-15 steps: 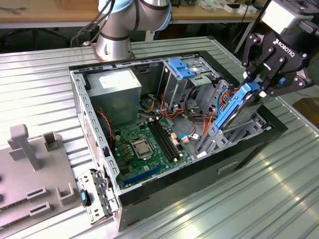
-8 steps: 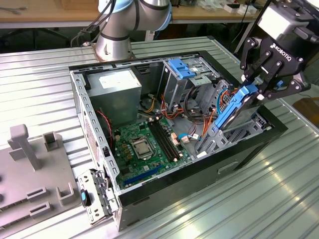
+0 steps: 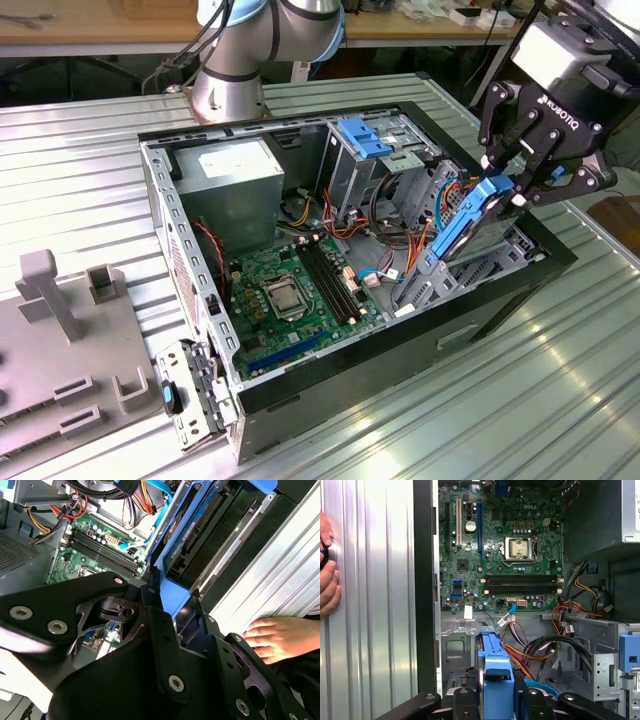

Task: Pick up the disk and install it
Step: 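Insert the disk into the insertion slot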

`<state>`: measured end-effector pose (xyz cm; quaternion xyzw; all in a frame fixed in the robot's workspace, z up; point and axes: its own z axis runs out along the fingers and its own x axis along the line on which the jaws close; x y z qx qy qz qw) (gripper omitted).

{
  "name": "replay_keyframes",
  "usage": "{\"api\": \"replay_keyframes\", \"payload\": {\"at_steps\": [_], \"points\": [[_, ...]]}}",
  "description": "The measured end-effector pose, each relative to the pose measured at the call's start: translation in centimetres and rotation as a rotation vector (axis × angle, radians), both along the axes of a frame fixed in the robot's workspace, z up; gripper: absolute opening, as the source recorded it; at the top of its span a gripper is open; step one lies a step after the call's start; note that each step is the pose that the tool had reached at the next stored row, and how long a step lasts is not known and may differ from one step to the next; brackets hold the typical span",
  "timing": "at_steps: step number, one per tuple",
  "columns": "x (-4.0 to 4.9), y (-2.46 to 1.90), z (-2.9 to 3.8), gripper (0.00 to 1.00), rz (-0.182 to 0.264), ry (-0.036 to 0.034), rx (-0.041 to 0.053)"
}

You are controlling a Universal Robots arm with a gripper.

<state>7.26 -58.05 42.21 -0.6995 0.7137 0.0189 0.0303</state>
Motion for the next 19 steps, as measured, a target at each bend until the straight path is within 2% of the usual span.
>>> {"api": "replay_keyframes", "payload": {"at_steps": [19], "points": [[0.00, 0.00, -1.48, 0.37, 0.000, 0.0000, -0.0001]]}}
